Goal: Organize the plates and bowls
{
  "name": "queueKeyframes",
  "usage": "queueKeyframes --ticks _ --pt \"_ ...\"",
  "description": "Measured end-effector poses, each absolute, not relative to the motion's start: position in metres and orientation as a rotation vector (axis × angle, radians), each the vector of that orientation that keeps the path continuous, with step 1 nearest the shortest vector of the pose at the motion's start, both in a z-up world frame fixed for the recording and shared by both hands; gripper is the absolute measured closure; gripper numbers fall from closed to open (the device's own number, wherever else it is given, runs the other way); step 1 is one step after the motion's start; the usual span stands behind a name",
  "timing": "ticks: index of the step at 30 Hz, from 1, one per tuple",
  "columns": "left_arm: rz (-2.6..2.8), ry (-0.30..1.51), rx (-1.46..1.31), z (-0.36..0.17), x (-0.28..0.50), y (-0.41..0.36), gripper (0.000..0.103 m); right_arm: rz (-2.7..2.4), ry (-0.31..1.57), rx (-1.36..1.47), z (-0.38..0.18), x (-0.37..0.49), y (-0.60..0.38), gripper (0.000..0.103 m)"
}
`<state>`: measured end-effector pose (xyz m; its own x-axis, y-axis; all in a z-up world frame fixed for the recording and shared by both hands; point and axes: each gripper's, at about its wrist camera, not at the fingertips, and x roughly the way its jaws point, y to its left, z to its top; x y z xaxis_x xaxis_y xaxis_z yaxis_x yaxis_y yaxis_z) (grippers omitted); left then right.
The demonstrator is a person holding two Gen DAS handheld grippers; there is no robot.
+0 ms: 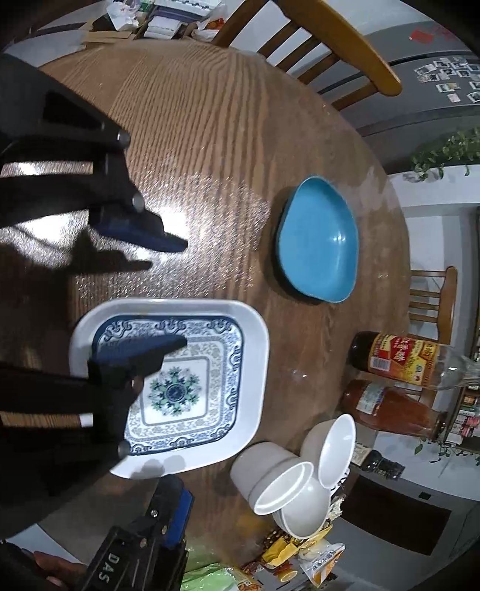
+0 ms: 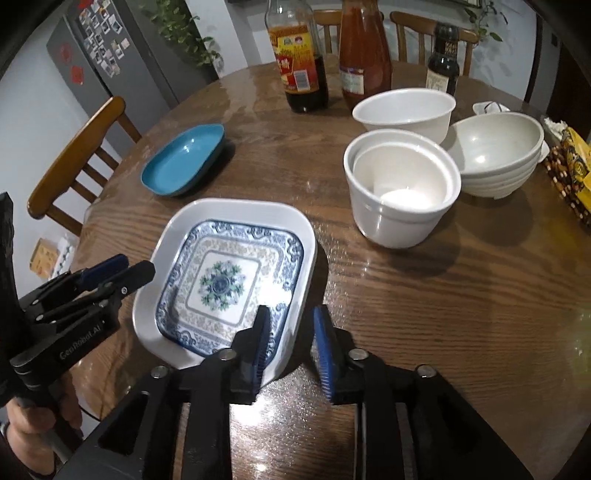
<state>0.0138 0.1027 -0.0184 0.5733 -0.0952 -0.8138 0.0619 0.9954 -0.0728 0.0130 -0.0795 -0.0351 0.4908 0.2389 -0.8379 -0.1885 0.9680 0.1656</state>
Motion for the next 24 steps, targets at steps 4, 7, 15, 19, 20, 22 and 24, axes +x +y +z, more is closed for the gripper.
queueKeyframes --ticks 4,7,15,19,20,22,24 --pt "-0.069 0.935 -0.037 -0.014 0.016 0.107 0.043 0.284 1.003 0.098 -0.029 0.013 -0.081 0.059" --pt "-0.05 0.925 -0.046 -0.012 0.018 0.112 0.036 0.305 0.995 0.125 -0.026 0.015 -0.08 0.058" --pt "-0.017 0.91 -0.071 -0.007 0.026 0.128 0.036 0.336 0.994 0.096 -0.021 0.024 -0.059 0.058" --pt "0.002 0.913 -0.076 -0.007 0.035 0.136 0.035 0.356 0.987 0.071 -0.018 0.034 -0.045 0.058" --pt "0.008 0.912 -0.075 -0.007 0.037 0.137 0.035 0.361 0.983 0.068 -0.016 0.038 -0.04 0.058" --pt "0.021 0.91 -0.074 -0.008 0.043 0.141 0.035 0.368 0.975 0.063 -0.014 0.045 -0.033 0.058" --pt "0.034 0.909 -0.079 -0.008 0.049 0.146 0.035 0.376 0.971 0.058 -0.013 0.052 -0.026 0.058"
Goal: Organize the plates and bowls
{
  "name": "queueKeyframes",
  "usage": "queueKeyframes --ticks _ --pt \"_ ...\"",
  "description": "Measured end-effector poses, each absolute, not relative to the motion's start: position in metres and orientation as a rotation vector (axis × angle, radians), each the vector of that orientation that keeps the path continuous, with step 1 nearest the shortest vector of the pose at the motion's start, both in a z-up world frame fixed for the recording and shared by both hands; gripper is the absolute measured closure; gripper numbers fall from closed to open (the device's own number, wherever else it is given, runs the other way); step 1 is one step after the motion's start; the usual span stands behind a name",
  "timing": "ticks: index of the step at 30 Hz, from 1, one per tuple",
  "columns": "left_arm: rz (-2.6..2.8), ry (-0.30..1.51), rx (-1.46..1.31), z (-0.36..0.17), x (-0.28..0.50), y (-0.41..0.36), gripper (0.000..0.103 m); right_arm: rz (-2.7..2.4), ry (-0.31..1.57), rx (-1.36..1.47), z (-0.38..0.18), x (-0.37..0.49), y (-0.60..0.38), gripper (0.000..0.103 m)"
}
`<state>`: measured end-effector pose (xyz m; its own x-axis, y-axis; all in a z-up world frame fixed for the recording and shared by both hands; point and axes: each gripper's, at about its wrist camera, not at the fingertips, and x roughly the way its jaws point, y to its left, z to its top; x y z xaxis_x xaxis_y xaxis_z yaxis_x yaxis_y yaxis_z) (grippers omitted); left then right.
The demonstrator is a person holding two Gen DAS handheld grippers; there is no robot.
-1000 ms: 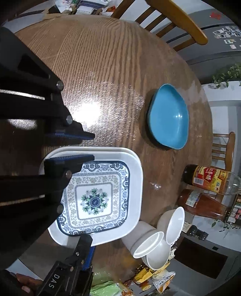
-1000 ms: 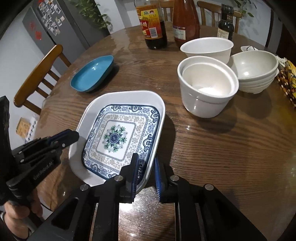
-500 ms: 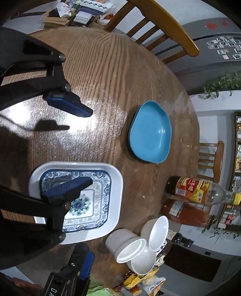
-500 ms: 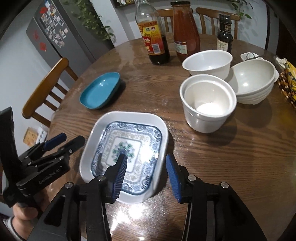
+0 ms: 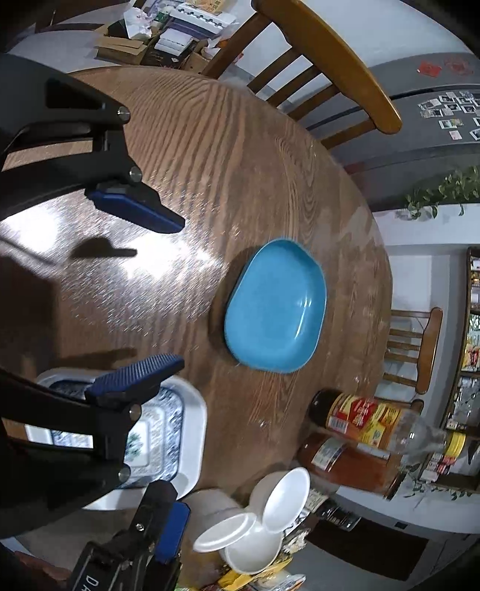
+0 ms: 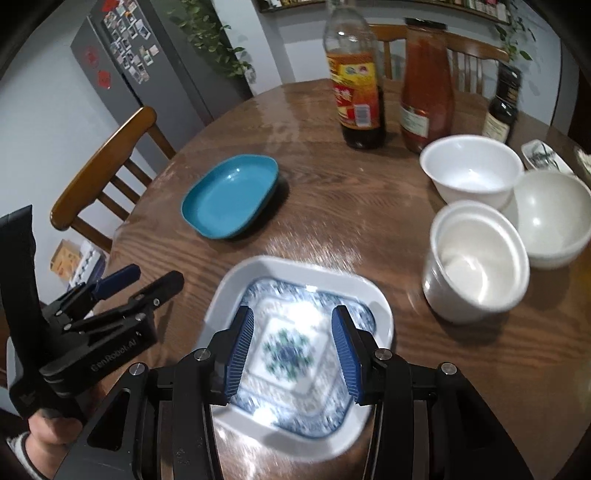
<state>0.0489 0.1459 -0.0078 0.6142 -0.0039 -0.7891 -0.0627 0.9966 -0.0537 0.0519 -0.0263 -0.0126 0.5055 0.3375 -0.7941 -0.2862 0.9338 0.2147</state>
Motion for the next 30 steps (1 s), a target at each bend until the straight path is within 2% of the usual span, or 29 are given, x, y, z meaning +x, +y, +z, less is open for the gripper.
queueKeyframes --ticks 8,19,24,27,29,30 --pt "0.098 0.913 -0.13 -0.012 0.094 0.178 0.035 0.394 0.975 0.095 -0.015 0.101 -0.003 0.058" --pt "0.146 1.005 -0.266 -0.039 0.146 0.219 0.037 0.394 1.08 0.182 -0.052 0.162 0.029 0.058" --pt "0.126 1.015 -0.236 -0.046 0.152 0.214 0.047 0.391 1.093 0.17 -0.06 0.173 0.042 0.058" --pt "0.107 1.015 -0.225 -0.046 0.155 0.212 0.057 0.396 1.089 0.141 -0.06 0.176 0.05 0.058" --pt "0.091 1.017 -0.208 -0.047 0.156 0.209 0.072 0.392 1.081 0.12 -0.06 0.177 0.054 0.058" --pt "0.083 1.017 -0.201 -0.046 0.156 0.208 0.074 0.389 1.078 0.113 -0.06 0.178 0.056 0.06"
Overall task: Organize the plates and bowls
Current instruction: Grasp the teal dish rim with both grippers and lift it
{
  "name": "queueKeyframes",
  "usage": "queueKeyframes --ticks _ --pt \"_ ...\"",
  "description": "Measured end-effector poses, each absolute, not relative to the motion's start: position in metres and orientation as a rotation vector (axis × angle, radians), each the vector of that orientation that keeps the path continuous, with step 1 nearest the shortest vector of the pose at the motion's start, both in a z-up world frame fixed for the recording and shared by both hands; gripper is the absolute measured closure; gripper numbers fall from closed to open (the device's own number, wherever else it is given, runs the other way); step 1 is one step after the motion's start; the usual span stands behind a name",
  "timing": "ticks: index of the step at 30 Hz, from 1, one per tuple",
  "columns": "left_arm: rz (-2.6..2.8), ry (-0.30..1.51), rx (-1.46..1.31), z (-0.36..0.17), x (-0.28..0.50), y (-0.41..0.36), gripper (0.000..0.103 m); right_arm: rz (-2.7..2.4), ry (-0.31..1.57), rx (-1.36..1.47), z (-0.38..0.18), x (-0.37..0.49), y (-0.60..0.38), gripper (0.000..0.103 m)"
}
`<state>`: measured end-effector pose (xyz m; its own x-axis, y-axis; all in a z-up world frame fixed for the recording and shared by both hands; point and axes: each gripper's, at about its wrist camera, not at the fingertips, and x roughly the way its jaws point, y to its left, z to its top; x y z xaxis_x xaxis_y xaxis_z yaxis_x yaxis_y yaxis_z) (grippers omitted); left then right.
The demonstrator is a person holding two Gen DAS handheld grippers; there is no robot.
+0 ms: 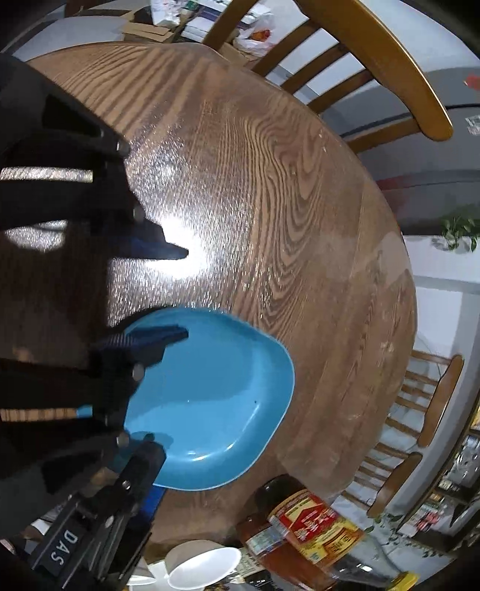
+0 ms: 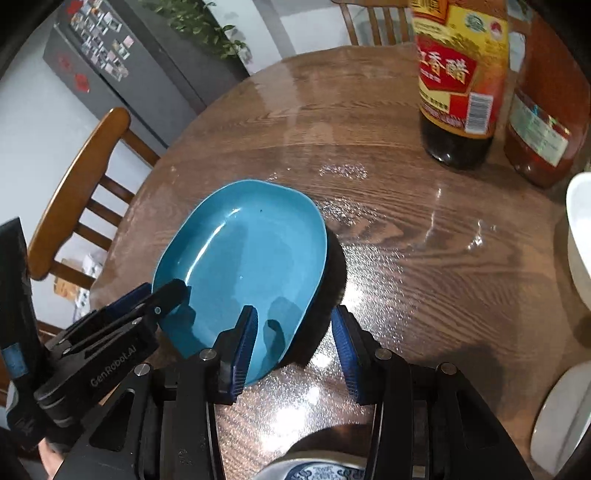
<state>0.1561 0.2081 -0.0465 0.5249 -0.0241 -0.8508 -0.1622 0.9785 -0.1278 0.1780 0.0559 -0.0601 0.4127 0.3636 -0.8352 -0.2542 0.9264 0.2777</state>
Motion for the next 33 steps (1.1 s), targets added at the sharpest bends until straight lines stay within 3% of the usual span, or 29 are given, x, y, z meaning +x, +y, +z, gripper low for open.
queueKeyframes --ticks 2,5,19,33 --pt "0.072 1.016 -0.188 -0.047 0.156 0.206 0.083 0.388 1.078 0.1 -0.061 0.179 0.06 0.074" --pt "0.047 1.016 -0.17 -0.047 0.156 0.199 0.091 0.398 1.082 0.094 -0.063 0.181 0.062 0.087" --pt "0.07 1.007 -0.124 -0.045 0.153 0.194 0.091 0.39 1.079 0.11 -0.063 0.178 0.058 0.088" --pt "0.051 0.93 -0.121 -0.009 0.122 0.179 0.091 0.431 0.978 0.076 -0.023 0.141 0.035 0.088"
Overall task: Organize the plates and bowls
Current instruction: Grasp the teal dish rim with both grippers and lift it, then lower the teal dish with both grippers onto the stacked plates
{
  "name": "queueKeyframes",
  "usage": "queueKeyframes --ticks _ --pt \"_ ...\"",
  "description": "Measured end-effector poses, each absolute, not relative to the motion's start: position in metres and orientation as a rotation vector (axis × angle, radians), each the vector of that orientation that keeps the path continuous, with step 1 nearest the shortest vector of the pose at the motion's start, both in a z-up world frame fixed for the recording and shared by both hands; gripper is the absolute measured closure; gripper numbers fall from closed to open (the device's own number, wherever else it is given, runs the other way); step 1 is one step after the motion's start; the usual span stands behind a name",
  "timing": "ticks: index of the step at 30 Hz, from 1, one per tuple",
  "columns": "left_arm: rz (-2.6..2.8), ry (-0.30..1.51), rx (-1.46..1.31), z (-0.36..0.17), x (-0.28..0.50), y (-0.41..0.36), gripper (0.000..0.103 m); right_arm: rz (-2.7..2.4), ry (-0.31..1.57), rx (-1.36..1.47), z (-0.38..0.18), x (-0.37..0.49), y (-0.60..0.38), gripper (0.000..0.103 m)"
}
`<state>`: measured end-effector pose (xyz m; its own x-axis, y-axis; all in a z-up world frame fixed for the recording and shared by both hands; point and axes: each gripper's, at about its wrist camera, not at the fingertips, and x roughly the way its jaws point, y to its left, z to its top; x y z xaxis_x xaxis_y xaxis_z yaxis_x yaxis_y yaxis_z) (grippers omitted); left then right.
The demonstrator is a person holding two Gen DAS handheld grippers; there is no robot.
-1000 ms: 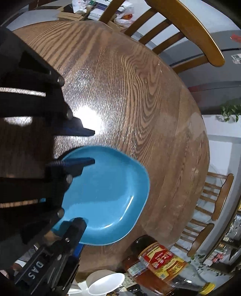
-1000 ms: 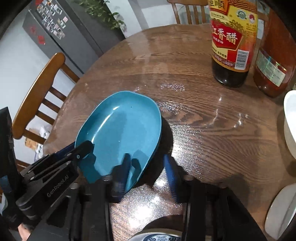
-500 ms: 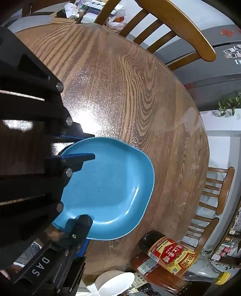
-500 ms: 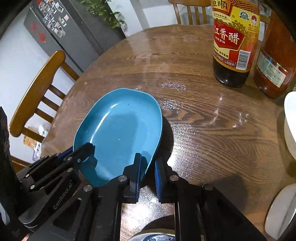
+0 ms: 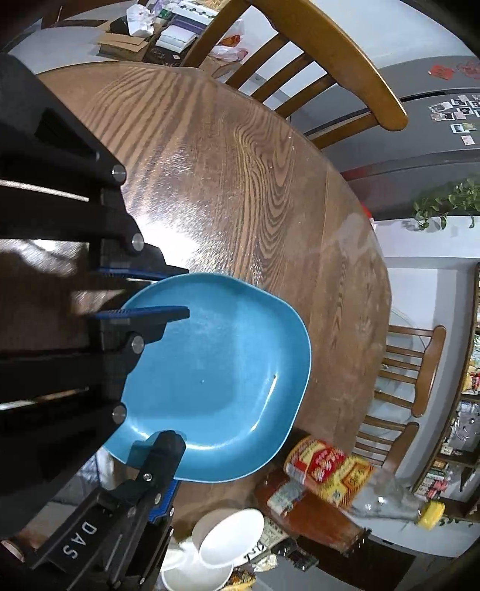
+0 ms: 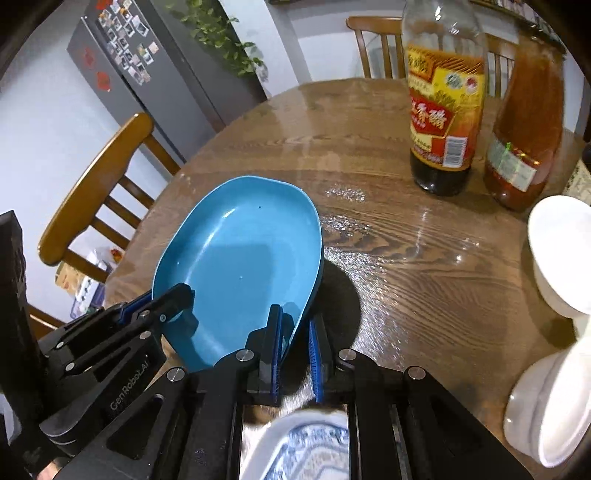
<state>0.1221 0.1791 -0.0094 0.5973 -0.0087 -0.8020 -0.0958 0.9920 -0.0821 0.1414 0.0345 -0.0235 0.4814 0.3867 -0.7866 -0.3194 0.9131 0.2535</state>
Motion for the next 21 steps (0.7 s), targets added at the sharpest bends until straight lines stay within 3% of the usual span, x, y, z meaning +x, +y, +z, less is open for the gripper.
queueKeyframes --ticks 21 --pt "-0.074 0.99 -0.084 -0.019 0.029 0.087 0.09 0.39 1.034 0.079 -0.025 0.036 -0.063 0.088"
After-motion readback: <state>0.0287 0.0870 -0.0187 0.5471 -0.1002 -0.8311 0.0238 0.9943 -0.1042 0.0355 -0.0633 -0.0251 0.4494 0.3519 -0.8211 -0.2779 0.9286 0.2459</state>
